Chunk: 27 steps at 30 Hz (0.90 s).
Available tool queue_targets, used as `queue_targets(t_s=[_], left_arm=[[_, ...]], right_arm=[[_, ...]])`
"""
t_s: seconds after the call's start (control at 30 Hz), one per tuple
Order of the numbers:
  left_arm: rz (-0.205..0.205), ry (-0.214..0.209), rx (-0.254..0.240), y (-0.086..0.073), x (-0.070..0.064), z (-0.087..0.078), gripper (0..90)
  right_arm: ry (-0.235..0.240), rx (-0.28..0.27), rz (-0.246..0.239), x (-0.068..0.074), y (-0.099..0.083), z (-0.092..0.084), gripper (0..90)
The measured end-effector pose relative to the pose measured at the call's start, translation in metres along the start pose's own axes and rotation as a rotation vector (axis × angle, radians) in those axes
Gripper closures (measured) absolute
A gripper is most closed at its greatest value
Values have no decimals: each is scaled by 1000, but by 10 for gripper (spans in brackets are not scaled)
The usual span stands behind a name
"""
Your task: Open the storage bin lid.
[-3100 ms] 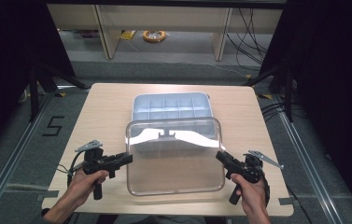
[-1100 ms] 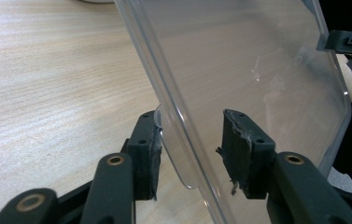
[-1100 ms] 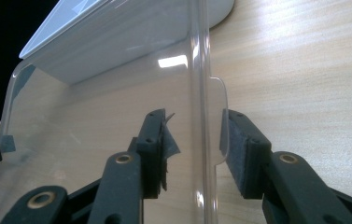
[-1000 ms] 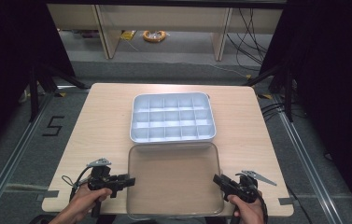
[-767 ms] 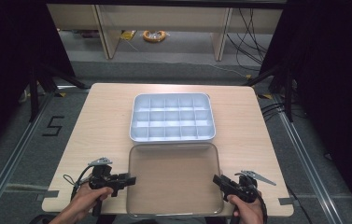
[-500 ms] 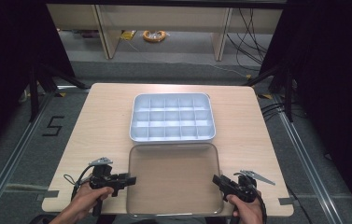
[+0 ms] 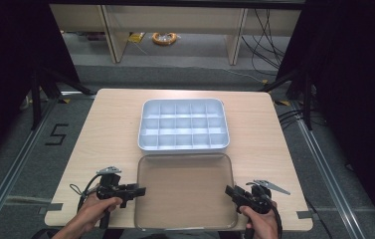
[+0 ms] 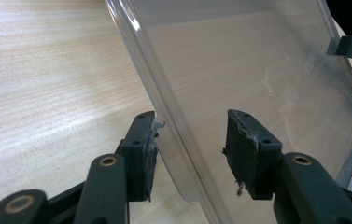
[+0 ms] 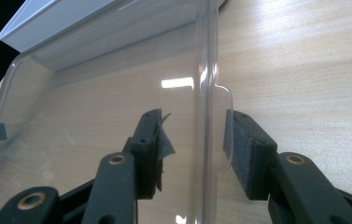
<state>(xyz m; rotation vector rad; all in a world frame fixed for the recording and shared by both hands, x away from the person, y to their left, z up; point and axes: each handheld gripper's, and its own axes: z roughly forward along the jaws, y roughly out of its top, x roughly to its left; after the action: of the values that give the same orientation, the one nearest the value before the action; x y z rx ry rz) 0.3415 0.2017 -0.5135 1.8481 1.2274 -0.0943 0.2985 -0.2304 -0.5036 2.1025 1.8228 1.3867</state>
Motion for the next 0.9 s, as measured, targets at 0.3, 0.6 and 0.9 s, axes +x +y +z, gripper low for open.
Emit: queue_targets(t_s=[0.3, 0.6, 0.9], left_arm=[[-23, 19, -13, 5, 4, 5, 525], [-22, 45, -9, 10, 6, 11, 532], [-24, 46, -18, 11, 7, 12, 512]], right_arm=[[-14, -45, -167, -10, 4, 8, 575], [-46, -32, -195, -9, 2, 12, 553], [-54, -10, -154, -4, 2, 11, 521]])
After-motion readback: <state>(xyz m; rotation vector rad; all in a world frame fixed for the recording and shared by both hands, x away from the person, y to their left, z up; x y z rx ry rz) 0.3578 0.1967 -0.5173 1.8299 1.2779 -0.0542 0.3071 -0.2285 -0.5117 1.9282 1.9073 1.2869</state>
